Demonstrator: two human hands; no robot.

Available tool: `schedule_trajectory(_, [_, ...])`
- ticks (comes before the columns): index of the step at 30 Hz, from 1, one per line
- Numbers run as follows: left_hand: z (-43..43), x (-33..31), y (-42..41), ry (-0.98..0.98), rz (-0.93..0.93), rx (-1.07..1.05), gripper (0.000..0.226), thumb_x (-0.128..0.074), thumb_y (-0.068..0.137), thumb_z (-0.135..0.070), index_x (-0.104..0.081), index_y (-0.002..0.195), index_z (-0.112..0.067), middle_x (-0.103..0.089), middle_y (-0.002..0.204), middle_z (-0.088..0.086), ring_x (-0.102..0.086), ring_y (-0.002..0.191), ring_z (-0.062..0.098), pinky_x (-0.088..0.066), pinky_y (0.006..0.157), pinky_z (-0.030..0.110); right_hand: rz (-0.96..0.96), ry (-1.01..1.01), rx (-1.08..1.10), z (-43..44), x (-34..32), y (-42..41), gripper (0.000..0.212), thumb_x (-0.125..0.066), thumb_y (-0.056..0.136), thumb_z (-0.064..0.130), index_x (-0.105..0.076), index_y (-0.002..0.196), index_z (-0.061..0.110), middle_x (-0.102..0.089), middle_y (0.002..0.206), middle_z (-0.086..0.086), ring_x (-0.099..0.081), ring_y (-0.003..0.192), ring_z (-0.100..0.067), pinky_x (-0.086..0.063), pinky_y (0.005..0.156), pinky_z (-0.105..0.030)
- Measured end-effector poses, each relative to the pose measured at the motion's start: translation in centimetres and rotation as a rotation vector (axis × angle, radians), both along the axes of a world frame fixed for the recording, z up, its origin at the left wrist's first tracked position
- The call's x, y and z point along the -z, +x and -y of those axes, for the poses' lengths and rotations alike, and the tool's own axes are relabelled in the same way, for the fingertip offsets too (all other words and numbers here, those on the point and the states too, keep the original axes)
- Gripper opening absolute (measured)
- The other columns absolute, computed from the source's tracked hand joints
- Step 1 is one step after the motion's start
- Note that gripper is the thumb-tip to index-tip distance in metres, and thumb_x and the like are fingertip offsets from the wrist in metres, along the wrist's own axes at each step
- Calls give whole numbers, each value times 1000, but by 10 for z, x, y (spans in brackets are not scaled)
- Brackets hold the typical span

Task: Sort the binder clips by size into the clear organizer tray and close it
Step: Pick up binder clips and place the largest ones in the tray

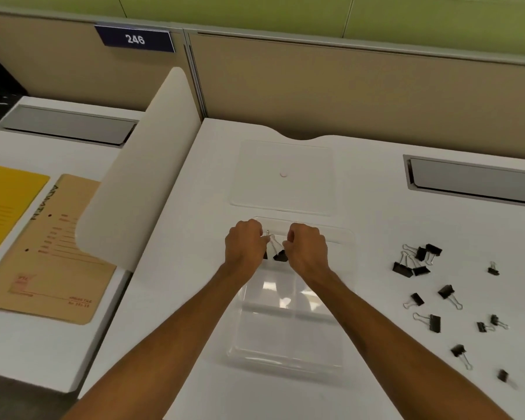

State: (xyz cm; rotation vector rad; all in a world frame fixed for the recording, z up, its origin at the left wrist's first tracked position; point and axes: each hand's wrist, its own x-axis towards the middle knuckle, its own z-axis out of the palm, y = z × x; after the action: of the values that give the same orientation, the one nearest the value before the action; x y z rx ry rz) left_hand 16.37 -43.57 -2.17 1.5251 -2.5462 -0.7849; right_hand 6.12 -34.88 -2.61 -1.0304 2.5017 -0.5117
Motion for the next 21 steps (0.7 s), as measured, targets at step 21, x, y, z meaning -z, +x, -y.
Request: schedule_trajectory(21, [-25, -14, 27, -18, -239, 263, 28, -55, 96, -26, -59, 123, -21, -64, 119, 0, -61, 102, 18, -51, 85, 33, 59, -246, 64, -64, -14, -4, 9, -60, 92, 17, -69, 93, 15, -68, 92, 2, -63, 78, -15, -55, 70, -32])
